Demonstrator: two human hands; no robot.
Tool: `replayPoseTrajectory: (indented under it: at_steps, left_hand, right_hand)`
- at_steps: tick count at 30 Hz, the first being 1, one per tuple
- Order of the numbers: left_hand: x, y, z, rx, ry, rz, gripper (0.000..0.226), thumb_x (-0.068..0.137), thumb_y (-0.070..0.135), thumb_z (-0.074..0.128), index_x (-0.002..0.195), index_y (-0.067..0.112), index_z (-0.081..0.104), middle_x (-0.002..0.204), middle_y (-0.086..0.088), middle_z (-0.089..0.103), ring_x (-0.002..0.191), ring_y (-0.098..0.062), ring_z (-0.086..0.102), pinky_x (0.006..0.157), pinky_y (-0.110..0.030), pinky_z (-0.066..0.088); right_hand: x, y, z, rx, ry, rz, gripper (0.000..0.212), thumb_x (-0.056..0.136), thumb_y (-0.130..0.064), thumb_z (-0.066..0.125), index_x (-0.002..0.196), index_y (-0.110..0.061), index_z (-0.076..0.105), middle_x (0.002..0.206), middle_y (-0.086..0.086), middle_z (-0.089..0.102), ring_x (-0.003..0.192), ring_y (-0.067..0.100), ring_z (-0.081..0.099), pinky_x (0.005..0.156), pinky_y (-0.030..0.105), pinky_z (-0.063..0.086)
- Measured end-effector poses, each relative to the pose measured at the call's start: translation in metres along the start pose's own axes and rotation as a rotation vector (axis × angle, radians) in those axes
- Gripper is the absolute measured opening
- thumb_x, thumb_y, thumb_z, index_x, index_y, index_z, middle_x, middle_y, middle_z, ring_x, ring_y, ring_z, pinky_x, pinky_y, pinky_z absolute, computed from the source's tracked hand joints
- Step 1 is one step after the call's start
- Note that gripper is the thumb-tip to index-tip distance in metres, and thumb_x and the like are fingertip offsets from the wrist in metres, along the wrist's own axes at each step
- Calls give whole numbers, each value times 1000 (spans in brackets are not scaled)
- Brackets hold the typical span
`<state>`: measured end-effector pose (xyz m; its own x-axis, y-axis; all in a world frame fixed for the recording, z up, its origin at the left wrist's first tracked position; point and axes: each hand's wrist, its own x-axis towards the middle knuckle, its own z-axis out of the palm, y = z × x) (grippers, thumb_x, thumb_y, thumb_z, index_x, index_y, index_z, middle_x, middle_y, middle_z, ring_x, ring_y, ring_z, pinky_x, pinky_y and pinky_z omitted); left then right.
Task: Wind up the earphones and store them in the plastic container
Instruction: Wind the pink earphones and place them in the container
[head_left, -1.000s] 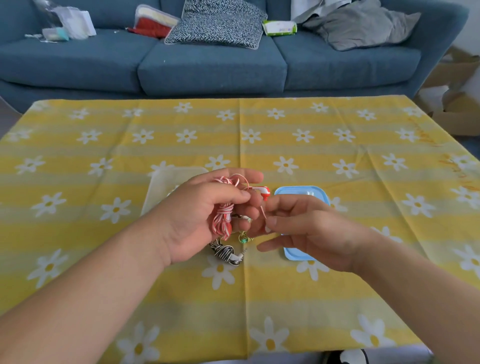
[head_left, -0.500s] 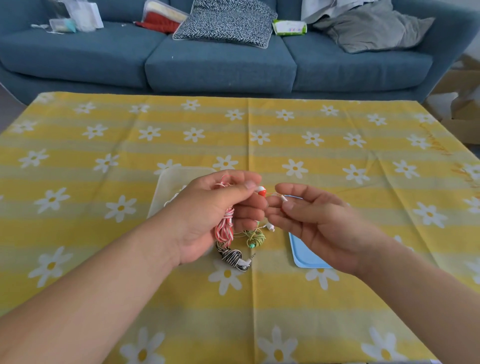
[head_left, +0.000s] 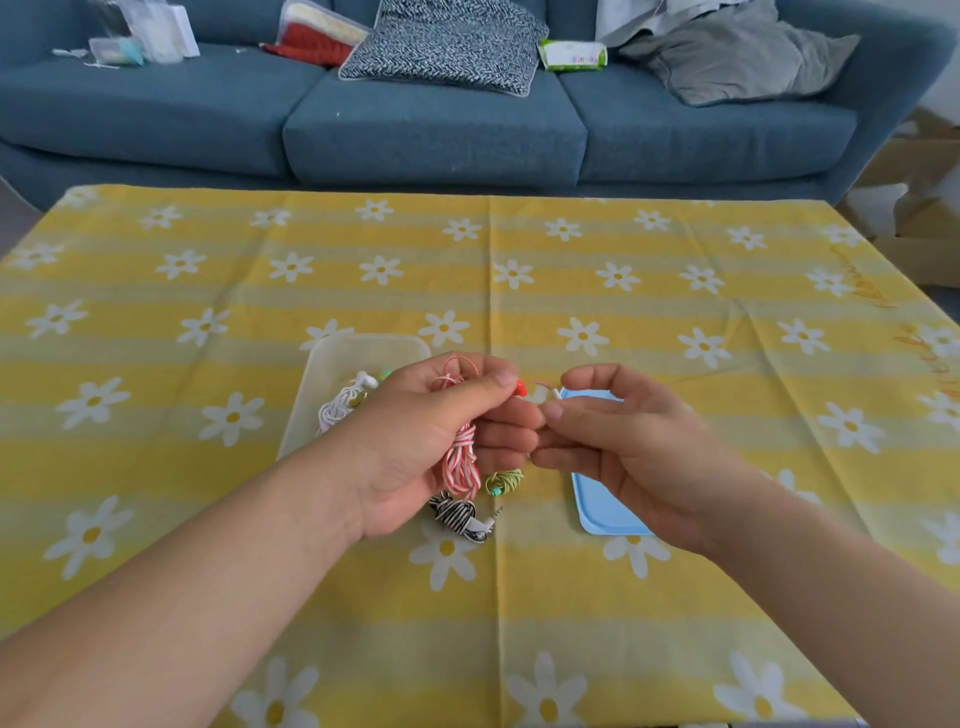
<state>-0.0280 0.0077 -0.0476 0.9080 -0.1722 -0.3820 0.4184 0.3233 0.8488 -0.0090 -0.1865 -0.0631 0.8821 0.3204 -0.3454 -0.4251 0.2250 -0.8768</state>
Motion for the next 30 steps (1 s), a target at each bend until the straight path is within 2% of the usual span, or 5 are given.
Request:
replayPoseTrajectory:
  at_steps: [4, 9, 16, 24, 30]
  left_hand:
    - [3, -3, -1, 36, 19, 23, 20, 100, 11, 60, 118, 4, 66, 97, -20, 78, 83, -27, 77, 80, -39, 63]
    - [6, -7, -1, 118, 103, 63, 15, 99, 10, 63, 112, 7, 69, 101, -15, 78, 92, -28, 76, 86, -47, 63]
    - [10, -11, 0, 142, 172, 148, 10, 93, 7, 71, 101, 9, 76, 83, -5, 68, 74, -15, 66, 67, -37, 63]
    - [13, -20, 5, 255, 191, 218, 10, 95, 9, 69, 101, 13, 77, 76, -7, 75, 76, -19, 72, 86, -42, 63]
    - [14, -26, 28, 376, 181, 235, 7, 92, 22, 74, 96, 28, 74, 83, -1, 77, 73, -19, 75, 70, -40, 55]
  right_hand:
    - [0, 0, -2, -22, 60, -28, 30, 77, -9, 77, 103, -1, 65, 87, 22, 73, 75, 27, 74, 67, 30, 62]
    - [5, 3, -8, -13, 146, -74, 16, 97, -6, 64, 110, -3, 72, 85, 14, 67, 71, 23, 66, 65, 30, 59]
    - [2, 4, -9, -101, 86, -91, 23, 99, 2, 59, 117, -2, 71, 86, 15, 68, 72, 24, 65, 67, 29, 58]
    - [-2, -1, -9, -122, 86, -60, 35, 75, -9, 78, 104, 8, 71, 93, 23, 73, 74, 25, 70, 69, 30, 61]
    - [-9, 1, -18, -176, 95, -39, 9, 84, 0, 75, 92, 4, 77, 82, 22, 73, 75, 26, 72, 71, 31, 62]
